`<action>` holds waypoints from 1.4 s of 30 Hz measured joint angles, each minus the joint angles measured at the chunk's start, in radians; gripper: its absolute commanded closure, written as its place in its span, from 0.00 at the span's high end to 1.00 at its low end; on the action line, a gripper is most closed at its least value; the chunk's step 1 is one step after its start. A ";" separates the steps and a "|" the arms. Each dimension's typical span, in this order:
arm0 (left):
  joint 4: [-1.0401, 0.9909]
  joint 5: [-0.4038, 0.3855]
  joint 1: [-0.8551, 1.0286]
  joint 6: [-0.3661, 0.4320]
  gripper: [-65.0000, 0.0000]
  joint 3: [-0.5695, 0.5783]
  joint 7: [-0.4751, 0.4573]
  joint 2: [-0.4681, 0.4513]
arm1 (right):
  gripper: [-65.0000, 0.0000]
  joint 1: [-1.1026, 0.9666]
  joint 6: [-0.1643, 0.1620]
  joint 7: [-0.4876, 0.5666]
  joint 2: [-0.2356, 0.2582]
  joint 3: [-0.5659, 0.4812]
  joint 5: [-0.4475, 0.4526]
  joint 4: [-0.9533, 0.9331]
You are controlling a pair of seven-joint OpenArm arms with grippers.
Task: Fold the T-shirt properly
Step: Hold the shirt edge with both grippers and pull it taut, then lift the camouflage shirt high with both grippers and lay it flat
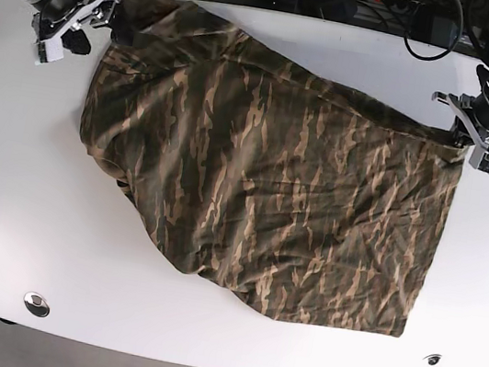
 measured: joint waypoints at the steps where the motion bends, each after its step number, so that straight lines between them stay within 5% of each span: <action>1: 0.000 0.000 -0.001 0.000 0.00 0.000 0.000 0.000 | 0.96 0.018 0.000 0.000 0.000 0.020 0.009 0.000; 4: 0.000 0.000 -0.001 0.000 0.00 0.000 -0.003 0.000 | 0.94 0.157 -0.002 0.003 0.002 0.028 -0.043 -0.074; 9: 0.000 0.000 -0.001 0.000 0.00 0.000 -0.004 0.001 | 0.87 0.355 -0.003 0.000 0.000 0.028 -0.274 -0.321; 15: 0.000 0.000 -0.001 0.000 0.00 0.001 -0.003 0.000 | 0.88 0.422 -0.002 0.014 -0.007 -0.004 -0.411 -0.464; 23: 0.000 0.000 0.000 0.000 0.00 -0.002 -0.003 0.000 | 0.87 0.359 0.009 0.181 -0.072 -0.180 -0.383 -0.448; 26: 0.000 0.000 0.000 0.000 0.00 -0.002 -0.004 0.000 | 0.66 0.361 0.008 0.195 -0.096 -0.201 -0.393 -0.445; 29: 0.001 0.004 -0.019 0.000 0.00 -0.001 -0.002 0.000 | 0.05 0.362 0.005 0.185 -0.104 -0.208 -0.407 -0.452; 32: 0.041 0.003 -0.043 -0.004 0.00 0.001 -0.003 0.000 | 0.05 0.354 0.005 0.158 -0.073 -0.206 -0.412 -0.431; 36: 0.096 -0.006 -0.058 -0.151 0.00 -0.002 -0.009 0.001 | 0.03 0.229 -0.003 0.143 -0.047 -0.061 -0.438 -0.199; 42: 0.081 0.014 -0.274 -0.166 0.00 0.010 0.009 0.002 | 0.03 0.192 0.001 0.147 -0.041 -0.022 -0.418 0.039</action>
